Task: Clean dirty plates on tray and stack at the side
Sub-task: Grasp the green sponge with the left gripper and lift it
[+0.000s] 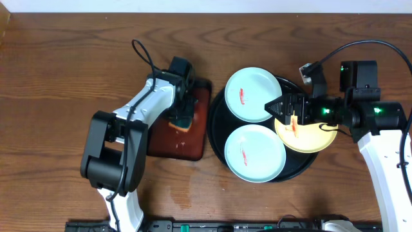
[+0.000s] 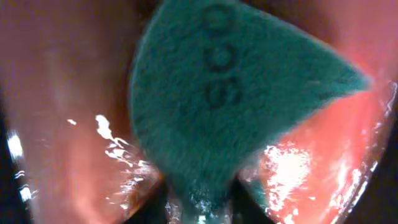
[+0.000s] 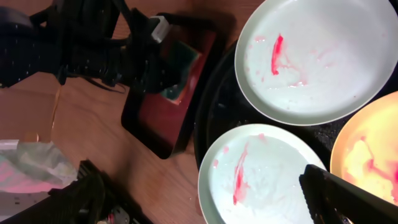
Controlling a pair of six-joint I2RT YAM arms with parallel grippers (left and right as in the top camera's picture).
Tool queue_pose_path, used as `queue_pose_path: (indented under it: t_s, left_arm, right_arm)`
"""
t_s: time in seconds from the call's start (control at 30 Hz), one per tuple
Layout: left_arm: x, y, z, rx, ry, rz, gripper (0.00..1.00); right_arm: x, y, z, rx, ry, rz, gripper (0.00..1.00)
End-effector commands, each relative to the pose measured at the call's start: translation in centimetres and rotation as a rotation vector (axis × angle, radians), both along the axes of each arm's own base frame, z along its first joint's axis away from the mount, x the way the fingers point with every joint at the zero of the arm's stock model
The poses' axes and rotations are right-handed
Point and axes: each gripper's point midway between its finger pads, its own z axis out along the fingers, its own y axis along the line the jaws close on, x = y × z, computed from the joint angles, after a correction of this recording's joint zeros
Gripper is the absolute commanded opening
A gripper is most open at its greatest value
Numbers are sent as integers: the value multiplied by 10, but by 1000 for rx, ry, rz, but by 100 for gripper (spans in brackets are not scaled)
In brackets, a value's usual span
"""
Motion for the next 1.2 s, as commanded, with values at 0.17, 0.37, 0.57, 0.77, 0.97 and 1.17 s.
queue_pose_path:
  t_s: [0.17, 0.37, 0.57, 0.77, 0.97, 1.17]
  left_arm:
    - [-5, -1, 4, -16, 21, -12, 8]
    - [1, -2, 48, -49, -84, -11, 63]
    - [-24, 6, 42, -22, 5, -10, 64]
    - [-46, 11, 8, -4, 65, -11, 57]
    - [-50, 13, -16, -3, 48, -16, 15]
    - [-44, 18, -6, 26, 34, -11, 7]
  right_arm:
    - [0, 2, 8, 4, -13, -1, 99]
    - [0, 2, 8, 3, -12, -1, 99]
    - [0, 2, 8, 4, -12, -1, 99]
    - [0, 2, 8, 3, -12, -1, 99]
    - [0, 2, 8, 3, -10, -1, 99]
    - [-1, 2, 8, 3, -5, -1, 99]
